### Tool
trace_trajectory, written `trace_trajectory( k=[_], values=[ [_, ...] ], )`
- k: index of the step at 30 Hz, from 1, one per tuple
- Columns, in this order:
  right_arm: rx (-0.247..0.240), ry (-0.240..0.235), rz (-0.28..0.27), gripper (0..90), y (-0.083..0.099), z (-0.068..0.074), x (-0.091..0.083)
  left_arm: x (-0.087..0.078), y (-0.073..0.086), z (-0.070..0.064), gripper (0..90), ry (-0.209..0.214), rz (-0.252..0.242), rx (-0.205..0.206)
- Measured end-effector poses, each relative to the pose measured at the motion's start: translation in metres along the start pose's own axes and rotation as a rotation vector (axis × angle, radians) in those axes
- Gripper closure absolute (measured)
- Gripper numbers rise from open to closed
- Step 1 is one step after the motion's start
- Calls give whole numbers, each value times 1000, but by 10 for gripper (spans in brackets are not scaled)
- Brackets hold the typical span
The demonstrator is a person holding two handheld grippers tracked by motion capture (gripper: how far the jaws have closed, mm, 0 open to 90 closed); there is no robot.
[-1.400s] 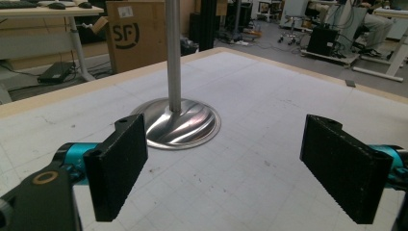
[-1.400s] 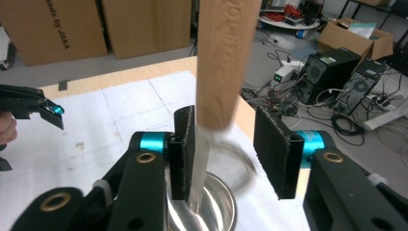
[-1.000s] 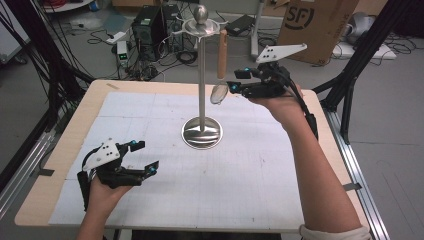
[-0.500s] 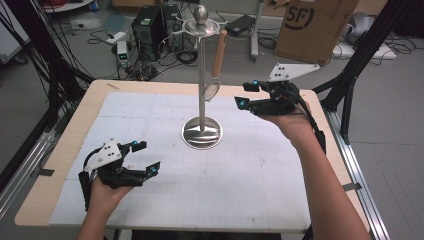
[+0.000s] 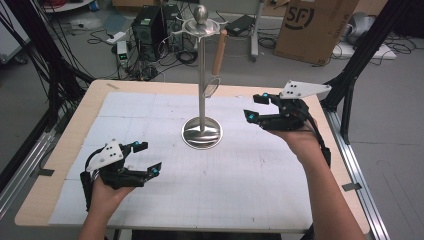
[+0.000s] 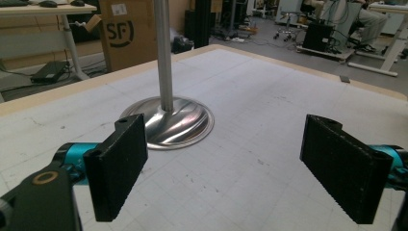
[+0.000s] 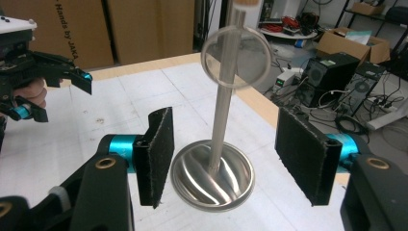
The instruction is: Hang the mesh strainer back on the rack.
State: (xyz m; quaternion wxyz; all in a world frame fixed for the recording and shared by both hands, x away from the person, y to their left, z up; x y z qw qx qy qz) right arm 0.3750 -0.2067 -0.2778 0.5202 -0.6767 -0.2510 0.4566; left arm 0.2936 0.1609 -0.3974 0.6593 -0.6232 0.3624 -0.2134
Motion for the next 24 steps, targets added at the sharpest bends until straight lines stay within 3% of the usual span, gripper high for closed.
trace_trajectory(
  k=[16,24],
  values=[
    [7,23,29,337,42,8,-8,1,1,-1,173,3,7,2],
    [45,32,4,311,60,9,-12,2,2,0,173,2,12,5]
  ],
)
Point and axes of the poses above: each handheld gripper's, and its own axes: x roughly forward along the jaws, y roughly out of its underside, z roughly to its left, the point moved 5 cm from there along x, roughly forward along the jaws, and after that the axes turned 4 degrees about -y, right-handed, at the moved point
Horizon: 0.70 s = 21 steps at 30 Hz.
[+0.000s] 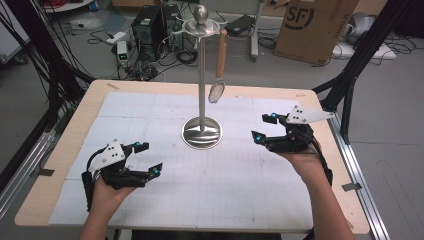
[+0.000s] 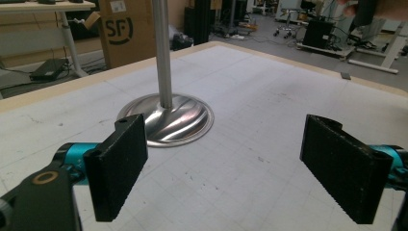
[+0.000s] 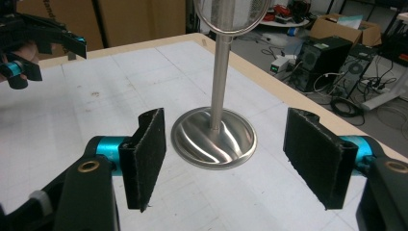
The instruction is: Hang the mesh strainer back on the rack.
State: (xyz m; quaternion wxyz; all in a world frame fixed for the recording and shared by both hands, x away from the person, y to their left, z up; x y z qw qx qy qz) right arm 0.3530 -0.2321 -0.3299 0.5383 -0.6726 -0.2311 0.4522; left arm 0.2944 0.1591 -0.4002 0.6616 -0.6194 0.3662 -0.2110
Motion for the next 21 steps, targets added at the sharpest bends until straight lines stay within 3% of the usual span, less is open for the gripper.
trace_trajectory(
  k=[15,21],
  values=[
    [37,13,-4,284,40,0,-6,2,3,1,173,-1,10,-6],
    [33,23,25,265,59,3,-6,2,5,2,173,-6,18,-6]
  ],
)
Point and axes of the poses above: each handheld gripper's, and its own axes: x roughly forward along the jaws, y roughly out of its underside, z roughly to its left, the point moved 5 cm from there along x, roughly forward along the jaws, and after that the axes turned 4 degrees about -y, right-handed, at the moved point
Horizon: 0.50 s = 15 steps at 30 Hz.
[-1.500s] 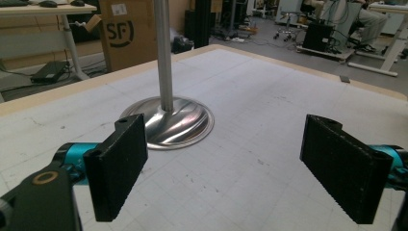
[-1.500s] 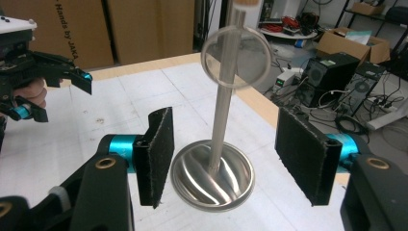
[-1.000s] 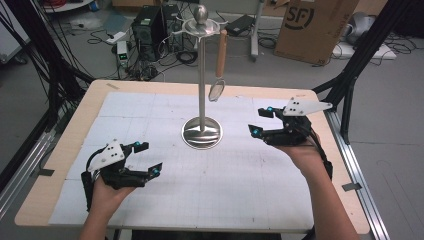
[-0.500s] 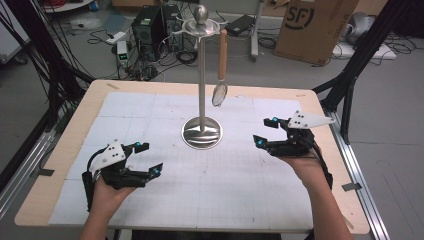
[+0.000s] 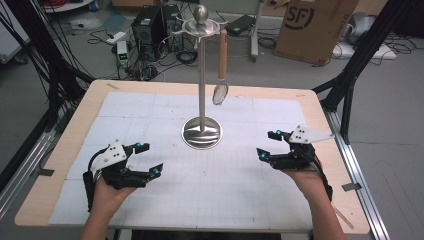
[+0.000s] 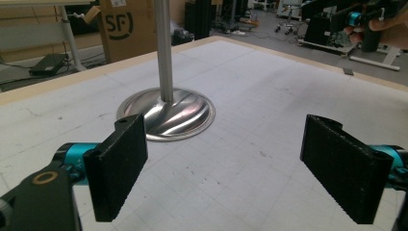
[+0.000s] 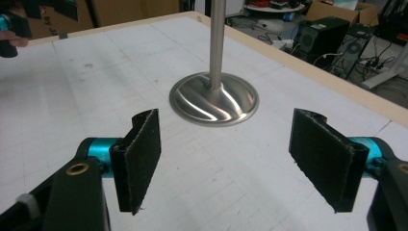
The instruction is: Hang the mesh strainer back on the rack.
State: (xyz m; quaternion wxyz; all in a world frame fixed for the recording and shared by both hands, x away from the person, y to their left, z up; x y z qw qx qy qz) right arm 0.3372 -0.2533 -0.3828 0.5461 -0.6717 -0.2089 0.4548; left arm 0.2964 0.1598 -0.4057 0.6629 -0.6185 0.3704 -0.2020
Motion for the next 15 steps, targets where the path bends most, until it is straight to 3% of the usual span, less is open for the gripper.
trace_trajectory(
  k=[15],
  values=[
    [55,8,-5,224,36,6,-2,3,3,-2,172,2,14,8]
  ],
)
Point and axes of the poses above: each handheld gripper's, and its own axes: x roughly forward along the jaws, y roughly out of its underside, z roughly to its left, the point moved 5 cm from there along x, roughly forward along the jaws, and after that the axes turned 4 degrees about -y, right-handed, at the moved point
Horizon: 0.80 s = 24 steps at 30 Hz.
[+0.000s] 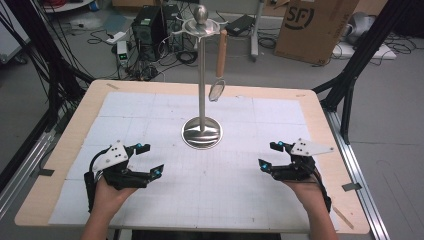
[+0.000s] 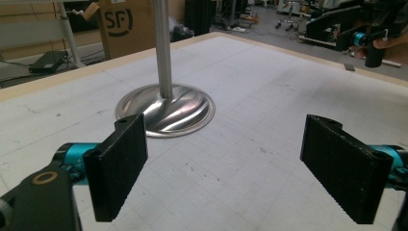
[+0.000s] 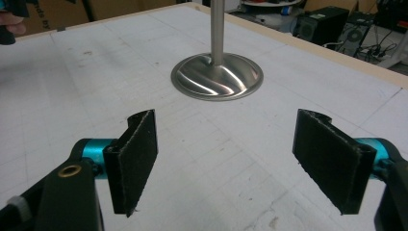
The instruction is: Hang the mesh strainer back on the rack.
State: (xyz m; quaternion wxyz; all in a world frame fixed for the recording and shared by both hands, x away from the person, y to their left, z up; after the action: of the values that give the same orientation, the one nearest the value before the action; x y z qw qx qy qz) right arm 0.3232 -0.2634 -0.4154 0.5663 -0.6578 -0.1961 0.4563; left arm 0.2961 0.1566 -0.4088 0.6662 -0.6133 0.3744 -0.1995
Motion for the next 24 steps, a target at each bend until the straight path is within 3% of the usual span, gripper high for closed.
trace_trajectory(
  k=[24],
  values=[
    [9,-22,-8,219,7,5,-2,16,4,-3,172,16,27,5]
  ],
)
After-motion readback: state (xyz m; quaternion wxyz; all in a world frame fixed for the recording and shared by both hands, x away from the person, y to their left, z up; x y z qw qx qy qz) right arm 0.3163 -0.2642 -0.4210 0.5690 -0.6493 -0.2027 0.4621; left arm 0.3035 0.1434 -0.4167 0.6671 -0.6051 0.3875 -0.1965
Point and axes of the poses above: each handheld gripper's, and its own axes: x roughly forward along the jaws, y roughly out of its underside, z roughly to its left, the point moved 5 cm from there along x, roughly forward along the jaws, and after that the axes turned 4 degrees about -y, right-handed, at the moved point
